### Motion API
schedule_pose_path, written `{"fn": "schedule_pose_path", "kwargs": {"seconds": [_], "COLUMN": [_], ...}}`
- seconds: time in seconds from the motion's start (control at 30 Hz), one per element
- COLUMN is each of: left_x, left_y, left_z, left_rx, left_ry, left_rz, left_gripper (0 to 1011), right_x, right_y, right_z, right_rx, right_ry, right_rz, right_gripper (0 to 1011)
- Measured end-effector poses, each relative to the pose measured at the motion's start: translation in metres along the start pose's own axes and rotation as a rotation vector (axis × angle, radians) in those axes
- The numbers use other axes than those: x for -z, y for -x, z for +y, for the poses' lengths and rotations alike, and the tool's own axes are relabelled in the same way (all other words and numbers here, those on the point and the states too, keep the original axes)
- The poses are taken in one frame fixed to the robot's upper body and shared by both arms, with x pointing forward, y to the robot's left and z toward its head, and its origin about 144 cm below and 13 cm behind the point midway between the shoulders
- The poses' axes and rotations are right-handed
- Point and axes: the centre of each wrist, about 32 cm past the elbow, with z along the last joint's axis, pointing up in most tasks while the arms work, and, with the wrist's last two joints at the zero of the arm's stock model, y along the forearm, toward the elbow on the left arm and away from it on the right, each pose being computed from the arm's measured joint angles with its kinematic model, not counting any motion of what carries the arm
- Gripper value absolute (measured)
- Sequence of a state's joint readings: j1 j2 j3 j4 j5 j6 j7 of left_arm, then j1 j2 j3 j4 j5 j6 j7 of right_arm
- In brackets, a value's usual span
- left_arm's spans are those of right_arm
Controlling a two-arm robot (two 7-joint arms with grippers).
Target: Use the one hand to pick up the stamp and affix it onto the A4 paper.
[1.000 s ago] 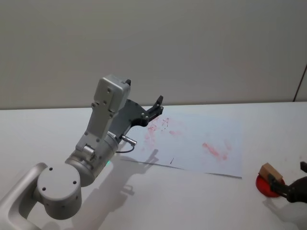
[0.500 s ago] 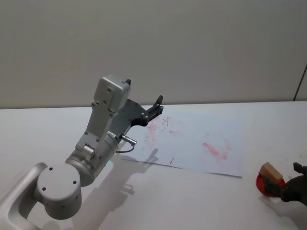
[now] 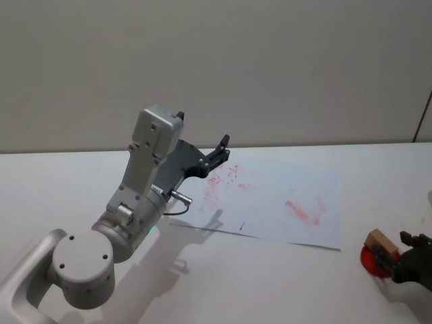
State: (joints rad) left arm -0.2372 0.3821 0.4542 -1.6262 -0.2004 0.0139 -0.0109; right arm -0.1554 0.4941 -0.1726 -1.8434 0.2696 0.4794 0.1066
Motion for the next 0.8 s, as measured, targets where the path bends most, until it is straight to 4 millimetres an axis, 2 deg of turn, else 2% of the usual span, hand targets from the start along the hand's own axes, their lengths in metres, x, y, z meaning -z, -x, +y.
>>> {"fn": "schedule_pose_path", "kwargs": {"seconds": [0.43, 0.8], "left_x": [0.0000, 0.0000], "left_y": [0.0000, 0.0000], "left_z": [0.0000, 0.0000], "left_rx": [0.000, 0.000], "left_ry": [0.000, 0.000], "left_rz": [0.000, 0.000], "left_gripper": [1001, 1001], "right_x": [-0.0008, -0.0017], "right_y": [0.0000, 0.0003], "right_z": [0.0021, 0.0030], "right_rx": [-0.003, -0.005], "right_ry": [0.004, -0.008], "right_rz": [-0.002, -0.001], "right_gripper": [236, 224]}}
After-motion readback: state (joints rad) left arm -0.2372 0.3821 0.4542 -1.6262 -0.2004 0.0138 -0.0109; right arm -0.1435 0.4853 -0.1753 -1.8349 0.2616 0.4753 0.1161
